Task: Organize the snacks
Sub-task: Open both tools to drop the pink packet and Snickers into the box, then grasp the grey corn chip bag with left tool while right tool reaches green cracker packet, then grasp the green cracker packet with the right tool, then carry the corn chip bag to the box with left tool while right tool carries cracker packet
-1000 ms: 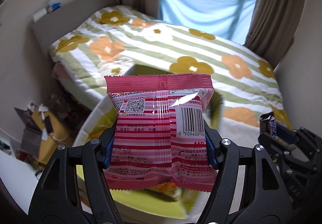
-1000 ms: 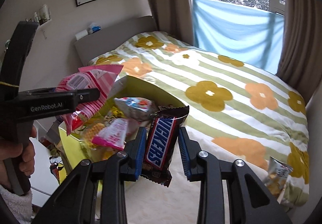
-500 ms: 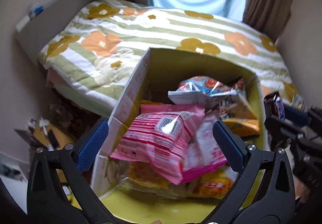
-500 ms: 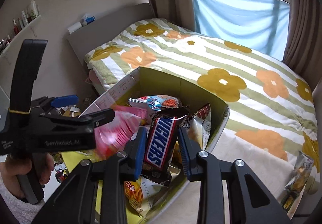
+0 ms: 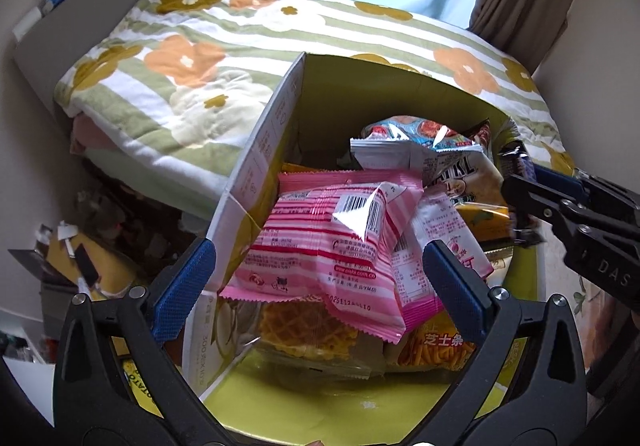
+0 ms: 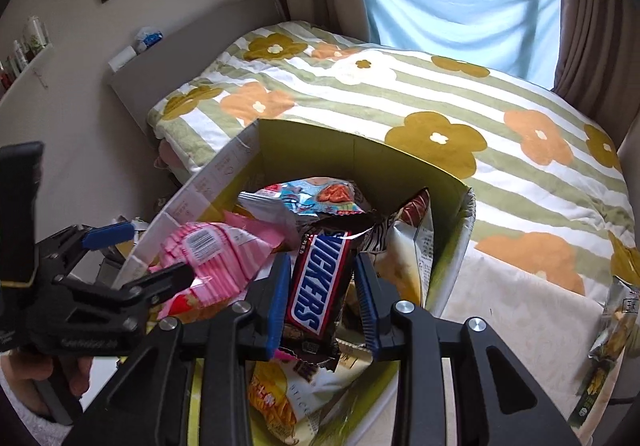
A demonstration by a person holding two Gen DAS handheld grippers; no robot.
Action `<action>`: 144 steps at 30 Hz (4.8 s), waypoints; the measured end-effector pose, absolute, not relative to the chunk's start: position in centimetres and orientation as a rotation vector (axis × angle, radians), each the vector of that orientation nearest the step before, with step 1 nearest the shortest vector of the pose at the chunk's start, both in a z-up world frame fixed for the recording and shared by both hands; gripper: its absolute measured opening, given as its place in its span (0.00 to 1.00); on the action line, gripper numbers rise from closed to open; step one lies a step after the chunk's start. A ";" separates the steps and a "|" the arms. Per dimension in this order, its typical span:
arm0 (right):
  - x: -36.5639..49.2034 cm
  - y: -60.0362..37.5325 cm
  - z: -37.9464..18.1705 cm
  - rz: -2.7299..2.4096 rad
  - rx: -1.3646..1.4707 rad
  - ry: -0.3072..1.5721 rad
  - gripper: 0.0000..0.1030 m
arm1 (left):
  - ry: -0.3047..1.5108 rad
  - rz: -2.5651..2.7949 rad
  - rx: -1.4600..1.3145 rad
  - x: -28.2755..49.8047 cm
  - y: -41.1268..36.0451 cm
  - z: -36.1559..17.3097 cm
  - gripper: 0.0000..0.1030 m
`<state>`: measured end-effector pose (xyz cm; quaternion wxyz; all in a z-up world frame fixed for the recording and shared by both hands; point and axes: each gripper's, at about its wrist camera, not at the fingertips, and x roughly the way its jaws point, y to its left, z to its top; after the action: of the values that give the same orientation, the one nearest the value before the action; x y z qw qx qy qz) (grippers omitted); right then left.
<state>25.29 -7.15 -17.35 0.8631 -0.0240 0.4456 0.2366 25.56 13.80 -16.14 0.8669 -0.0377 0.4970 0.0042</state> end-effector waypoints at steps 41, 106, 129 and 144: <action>16.0 -27.7 -13.5 0.070 0.151 0.841 0.94 | 0.927 -0.370 0.033 27.7 -4.9 -9.0 1.00; 21.7 -43.6 -32.0 -0.201 0.210 1.036 0.62 | 1.308 -0.620 0.240 41.0 -41.3 -29.3 0.50; 20.6 -43.4 -30.8 -0.167 0.140 0.972 0.39 | 1.227 -0.560 0.193 38.8 -37.7 -26.5 0.49; 19.0 -37.9 -21.7 0.008 0.058 0.864 0.39 | 1.025 -0.377 0.065 33.7 -24.5 -14.4 0.50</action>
<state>18.96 -37.92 -21.70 0.9077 0.0280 0.4186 0.0038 33.74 -24.55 -14.37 0.8541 0.0307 0.4873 -0.1794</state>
